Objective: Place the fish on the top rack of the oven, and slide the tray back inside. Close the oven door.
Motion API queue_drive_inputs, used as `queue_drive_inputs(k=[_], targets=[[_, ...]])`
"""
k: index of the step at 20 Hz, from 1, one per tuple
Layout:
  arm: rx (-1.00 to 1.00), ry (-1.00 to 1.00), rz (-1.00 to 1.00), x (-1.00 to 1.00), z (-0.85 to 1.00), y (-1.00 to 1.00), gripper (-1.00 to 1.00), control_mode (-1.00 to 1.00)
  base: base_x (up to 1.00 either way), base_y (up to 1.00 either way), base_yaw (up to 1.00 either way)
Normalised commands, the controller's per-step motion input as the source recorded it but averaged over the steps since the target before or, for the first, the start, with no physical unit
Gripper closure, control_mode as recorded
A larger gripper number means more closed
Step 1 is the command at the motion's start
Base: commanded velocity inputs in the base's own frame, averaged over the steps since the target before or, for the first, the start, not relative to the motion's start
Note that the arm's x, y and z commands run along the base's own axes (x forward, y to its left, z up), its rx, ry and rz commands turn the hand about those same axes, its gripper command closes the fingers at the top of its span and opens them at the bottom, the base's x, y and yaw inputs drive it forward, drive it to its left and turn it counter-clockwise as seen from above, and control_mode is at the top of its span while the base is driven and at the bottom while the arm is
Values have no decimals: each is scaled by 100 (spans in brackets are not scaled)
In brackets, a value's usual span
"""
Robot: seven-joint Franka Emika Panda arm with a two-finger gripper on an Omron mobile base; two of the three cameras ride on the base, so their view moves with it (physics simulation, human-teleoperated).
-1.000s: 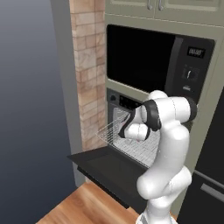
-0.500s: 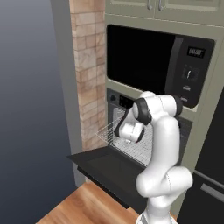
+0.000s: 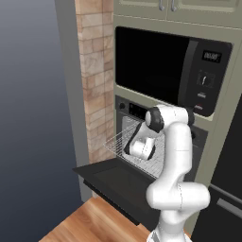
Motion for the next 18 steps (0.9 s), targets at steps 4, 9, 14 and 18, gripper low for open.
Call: queue_drive_inputs(k=[4, 9, 14, 18], targets=[[-4, 0, 3, 38, -46, 0, 100, -100, 0, 0, 0], [-4, 0, 2, 43, -50, 0, 100, -100, 0, 0, 0], [-15, 0, 6, -11, -62, 78, -100, -100, 0, 0, 0], [-16, 1, 6, -65, -22, 100, -100, -100, 0, 0, 0]])
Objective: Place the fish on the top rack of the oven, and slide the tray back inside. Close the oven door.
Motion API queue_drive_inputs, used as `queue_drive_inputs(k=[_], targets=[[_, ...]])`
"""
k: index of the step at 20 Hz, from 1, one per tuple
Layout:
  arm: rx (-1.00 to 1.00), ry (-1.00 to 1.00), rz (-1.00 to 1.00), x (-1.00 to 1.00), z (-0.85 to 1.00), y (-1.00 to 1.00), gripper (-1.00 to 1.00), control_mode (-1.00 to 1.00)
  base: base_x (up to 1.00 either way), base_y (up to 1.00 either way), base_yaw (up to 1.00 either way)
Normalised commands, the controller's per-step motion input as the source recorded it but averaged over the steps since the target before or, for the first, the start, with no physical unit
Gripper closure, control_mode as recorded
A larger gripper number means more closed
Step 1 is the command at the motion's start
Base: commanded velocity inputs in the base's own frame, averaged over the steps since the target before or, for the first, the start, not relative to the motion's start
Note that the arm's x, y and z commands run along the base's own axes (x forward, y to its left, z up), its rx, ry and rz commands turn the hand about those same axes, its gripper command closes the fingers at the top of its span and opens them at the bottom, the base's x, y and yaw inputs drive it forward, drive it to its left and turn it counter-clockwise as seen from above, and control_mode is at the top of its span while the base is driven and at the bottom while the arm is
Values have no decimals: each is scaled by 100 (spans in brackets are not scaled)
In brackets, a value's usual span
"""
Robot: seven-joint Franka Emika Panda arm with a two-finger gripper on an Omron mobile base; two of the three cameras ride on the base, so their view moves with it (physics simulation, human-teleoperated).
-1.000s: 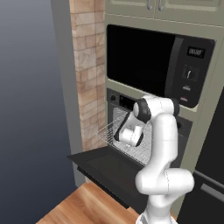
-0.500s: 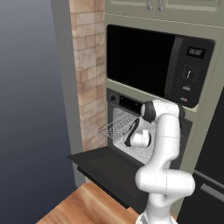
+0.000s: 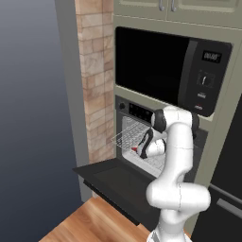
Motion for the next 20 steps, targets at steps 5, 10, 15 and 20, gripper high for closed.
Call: queue_drive_inputs(k=[5, 10, 15, 20], targets=[[-6, 0, 1, -38, 29, 50, -100, -100, 0, 0, 0], [-4, 0, 0, -59, 62, 26, -100, -100, 0, 0, 0], [-4, 0, 1, -63, 46, 49, -100, -100, 0, 0, 0], [-4, 0, 13, -16, 23, 59, -100, -100, 0, 0, 0]])
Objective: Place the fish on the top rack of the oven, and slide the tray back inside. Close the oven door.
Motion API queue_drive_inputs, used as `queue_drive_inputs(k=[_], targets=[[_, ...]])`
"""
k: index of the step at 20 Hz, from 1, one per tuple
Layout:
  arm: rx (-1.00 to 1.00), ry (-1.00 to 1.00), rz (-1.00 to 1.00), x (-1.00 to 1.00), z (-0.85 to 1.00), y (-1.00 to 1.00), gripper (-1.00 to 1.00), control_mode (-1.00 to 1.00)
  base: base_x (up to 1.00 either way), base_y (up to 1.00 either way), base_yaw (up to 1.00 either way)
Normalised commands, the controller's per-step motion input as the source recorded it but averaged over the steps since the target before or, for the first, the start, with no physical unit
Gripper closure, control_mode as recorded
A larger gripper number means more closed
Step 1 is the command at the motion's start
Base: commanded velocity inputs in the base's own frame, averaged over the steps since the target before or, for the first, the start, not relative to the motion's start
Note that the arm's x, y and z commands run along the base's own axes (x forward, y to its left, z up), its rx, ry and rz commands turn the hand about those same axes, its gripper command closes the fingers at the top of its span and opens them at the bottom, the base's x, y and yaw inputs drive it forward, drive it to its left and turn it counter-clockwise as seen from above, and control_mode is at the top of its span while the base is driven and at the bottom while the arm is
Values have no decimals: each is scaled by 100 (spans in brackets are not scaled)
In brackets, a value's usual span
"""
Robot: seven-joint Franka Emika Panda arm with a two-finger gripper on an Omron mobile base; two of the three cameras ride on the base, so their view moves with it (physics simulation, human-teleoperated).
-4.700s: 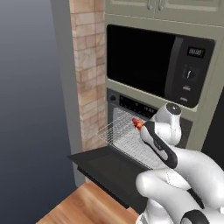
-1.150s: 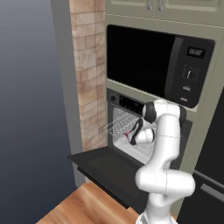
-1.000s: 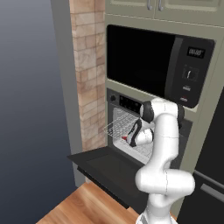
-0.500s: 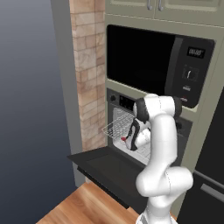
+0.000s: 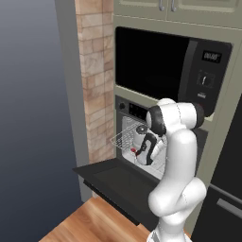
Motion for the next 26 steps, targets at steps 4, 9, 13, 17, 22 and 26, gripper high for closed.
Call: queue_drive_inputs(k=[4, 9, 13, 17, 22, 26], targets=[[0, 10, 26, 0, 1, 40, -100, -100, 0, 0, 0], [-9, 25, 24, 0, -1, 29, -100, -100, 0, 0, 0], [-9, 16, 29, 23, 0, 8, -100, -100, 0, 0, 0], [-9, 12, 30, 51, -3, 0, -100, -100, 0, 0, 0], [-10, 10, 24, 67, -5, -1, -100, -100, 0, 0, 0], [-10, 7, 19, 52, -20, -19, -100, -100, 0, 0, 0]])
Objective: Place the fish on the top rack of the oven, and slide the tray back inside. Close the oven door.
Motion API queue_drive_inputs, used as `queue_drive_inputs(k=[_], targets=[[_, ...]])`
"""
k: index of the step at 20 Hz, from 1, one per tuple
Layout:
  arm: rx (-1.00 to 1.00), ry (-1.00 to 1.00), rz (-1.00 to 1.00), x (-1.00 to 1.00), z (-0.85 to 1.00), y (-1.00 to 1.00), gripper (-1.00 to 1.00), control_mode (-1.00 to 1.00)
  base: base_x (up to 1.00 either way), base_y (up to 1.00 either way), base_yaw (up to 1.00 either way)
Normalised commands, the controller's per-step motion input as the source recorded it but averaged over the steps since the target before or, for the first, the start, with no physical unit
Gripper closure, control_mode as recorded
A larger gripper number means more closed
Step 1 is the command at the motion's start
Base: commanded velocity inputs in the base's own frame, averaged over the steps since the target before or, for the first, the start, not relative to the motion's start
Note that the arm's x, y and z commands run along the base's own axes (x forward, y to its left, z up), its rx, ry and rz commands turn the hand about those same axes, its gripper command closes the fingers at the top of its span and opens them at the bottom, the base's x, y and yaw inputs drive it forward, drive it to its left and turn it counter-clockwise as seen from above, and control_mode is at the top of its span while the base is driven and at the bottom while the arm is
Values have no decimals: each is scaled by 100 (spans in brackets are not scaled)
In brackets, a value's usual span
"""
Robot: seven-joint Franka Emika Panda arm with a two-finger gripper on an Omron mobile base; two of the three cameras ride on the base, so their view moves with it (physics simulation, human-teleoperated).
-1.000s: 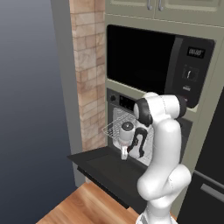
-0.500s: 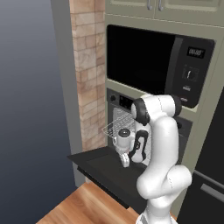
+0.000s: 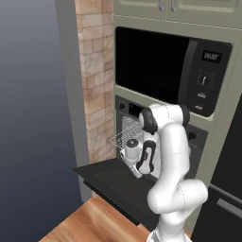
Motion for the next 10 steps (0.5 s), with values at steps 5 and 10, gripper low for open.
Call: queue_drive_inputs(k=[5, 10], targets=[[-10, 2, 12, 41, -35, -45, -100, -100, 0, 0, 0], [-6, 0, 5, 24, -17, -64, -100, -100, 0, 0, 0]])
